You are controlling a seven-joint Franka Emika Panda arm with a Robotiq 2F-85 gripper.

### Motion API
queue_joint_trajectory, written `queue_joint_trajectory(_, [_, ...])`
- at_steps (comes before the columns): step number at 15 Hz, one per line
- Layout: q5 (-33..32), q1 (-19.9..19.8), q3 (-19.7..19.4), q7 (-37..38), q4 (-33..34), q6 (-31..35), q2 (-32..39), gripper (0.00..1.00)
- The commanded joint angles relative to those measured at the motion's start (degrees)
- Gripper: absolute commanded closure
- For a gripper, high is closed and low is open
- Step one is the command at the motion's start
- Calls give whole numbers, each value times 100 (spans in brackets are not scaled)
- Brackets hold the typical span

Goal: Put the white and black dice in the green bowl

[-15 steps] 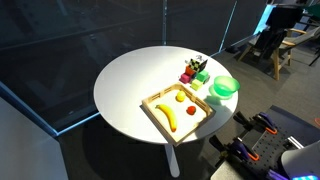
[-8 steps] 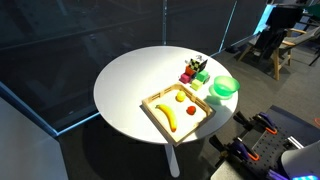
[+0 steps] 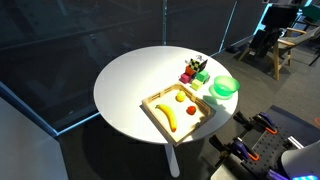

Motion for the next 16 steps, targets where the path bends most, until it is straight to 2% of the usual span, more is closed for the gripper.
queue_joint_trajectory(1, [-62, -74, 248, 230, 136, 375, 173, 0])
queue_joint_trajectory(7, [-202, -136, 485, 731, 473, 1033, 724, 0])
queue_joint_trajectory(12, [-528, -278, 531, 1154, 1032, 1196, 1421, 0])
queue_joint_trajectory(16, [-905, -338, 490, 1146, 1511, 1353, 1981, 0])
